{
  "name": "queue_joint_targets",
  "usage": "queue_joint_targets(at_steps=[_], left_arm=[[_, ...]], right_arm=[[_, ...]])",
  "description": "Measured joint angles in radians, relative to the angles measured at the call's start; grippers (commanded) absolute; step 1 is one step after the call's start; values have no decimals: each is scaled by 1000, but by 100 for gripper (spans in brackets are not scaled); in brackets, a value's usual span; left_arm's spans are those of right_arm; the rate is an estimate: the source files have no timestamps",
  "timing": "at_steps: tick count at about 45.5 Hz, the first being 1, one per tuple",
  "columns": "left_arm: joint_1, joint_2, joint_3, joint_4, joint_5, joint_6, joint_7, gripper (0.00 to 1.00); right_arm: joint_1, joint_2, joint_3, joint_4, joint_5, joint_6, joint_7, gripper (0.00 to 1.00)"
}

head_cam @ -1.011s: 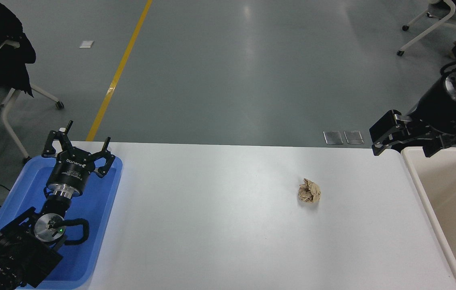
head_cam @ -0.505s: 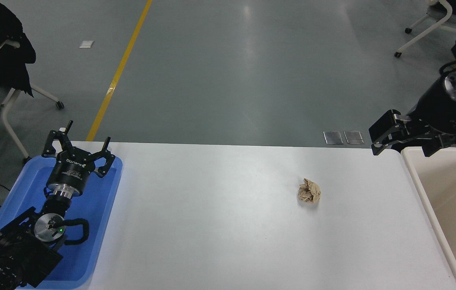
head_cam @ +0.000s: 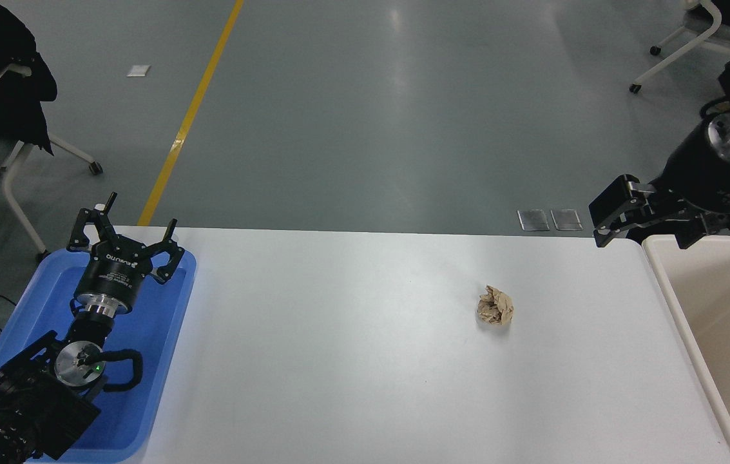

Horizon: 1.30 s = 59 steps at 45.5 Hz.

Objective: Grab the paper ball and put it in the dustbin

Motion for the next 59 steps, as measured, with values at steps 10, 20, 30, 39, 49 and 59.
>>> queue_joint_targets(at_steps=[10,20,30,39,49,59], left_arm=[[0,0,0,0,0,0,0,100],[0,0,0,0,0,0,0,100],[0,0,0,0,0,0,0,100],[0,0,0,0,0,0,0,100],[0,0,0,0,1,0,0,100],[0,0,0,0,0,0,0,100]], right_arm=[[-1,-2,-1,-16,1,0,0,100],[-21,-1,-2,-64,18,0,0,100],[-31,5,-4,-109,20,0,0,100],[-39,8,2,-126,20,0,0,100],[-64,9,36,-134,21,0,0,100],[-100,10,71,-152,19,0,0,100]])
